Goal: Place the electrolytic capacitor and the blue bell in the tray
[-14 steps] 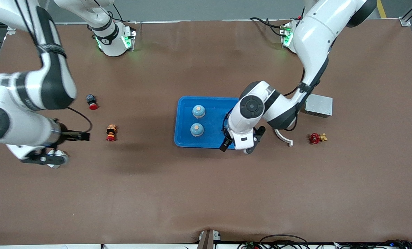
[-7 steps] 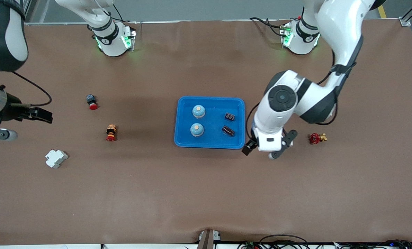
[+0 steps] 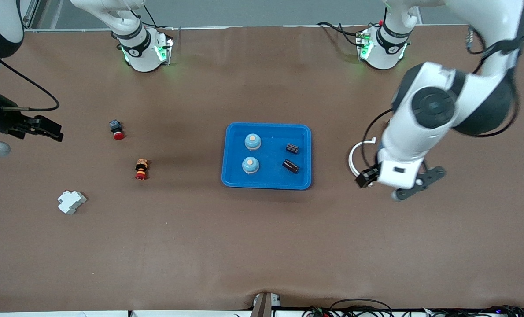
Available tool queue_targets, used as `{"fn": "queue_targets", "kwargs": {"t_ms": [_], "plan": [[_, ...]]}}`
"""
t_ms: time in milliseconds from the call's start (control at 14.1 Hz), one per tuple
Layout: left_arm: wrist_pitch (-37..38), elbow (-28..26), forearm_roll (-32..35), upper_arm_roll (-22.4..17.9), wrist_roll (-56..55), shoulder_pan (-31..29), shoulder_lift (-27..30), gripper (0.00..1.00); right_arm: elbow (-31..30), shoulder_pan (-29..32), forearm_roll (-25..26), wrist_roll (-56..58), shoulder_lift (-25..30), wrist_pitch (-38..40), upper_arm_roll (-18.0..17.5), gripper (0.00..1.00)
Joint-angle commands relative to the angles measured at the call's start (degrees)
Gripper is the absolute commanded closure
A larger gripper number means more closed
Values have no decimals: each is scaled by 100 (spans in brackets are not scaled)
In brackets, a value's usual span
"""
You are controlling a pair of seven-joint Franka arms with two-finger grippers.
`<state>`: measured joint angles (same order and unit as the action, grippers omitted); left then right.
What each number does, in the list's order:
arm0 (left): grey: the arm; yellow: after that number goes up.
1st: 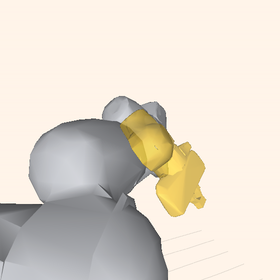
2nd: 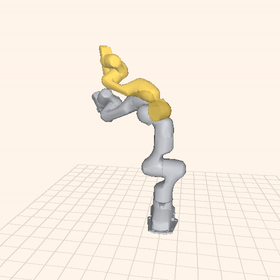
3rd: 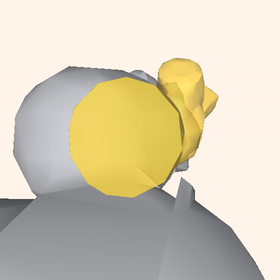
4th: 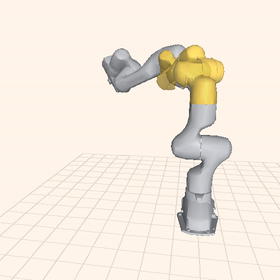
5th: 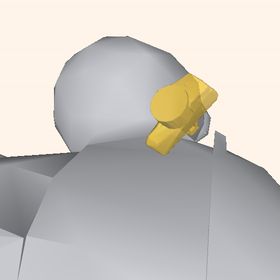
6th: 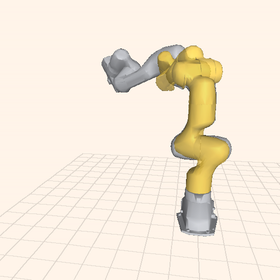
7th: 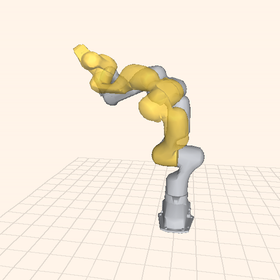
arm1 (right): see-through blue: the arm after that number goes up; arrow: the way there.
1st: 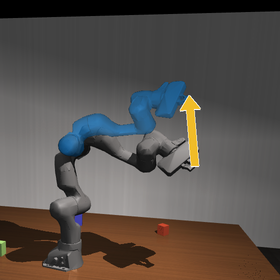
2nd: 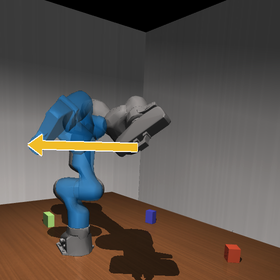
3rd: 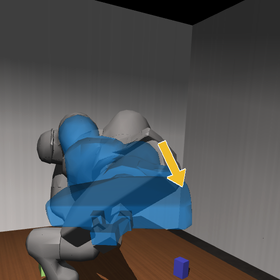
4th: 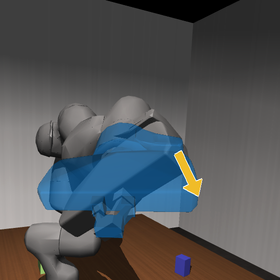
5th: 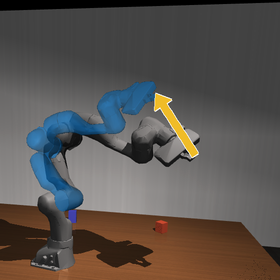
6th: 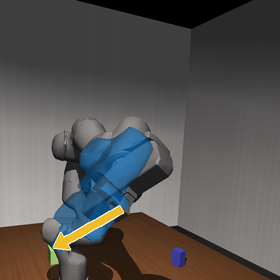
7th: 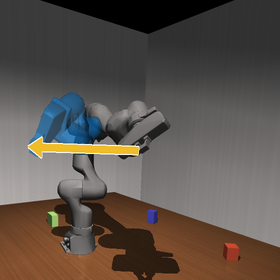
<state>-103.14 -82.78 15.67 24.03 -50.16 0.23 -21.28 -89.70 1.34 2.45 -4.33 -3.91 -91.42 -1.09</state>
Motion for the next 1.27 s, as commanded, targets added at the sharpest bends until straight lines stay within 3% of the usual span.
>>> {"fn": "queue_targets", "kwargs": {"t_ms": [0,496,708,992,1204], "plan": [[705,393,-90,40,760,-189,167,0,-224,165,-95,151,312,-43,-76,0],[1532,420,-292,146,2096,-858,852,0,-224,288,-122,433,690,-26,-76,0],[1639,167,-590,-82,2903,-920,1414,0,-215,437,-472,599,716,19,-32,0],[1525,-563,-1434,-1670,3969,-113,2118,0,-119,455,-473,715,708,88,4,0],[1551,-783,-1531,-2016,4233,126,2286,0,83,446,-464,671,673,115,-5,0]]}}
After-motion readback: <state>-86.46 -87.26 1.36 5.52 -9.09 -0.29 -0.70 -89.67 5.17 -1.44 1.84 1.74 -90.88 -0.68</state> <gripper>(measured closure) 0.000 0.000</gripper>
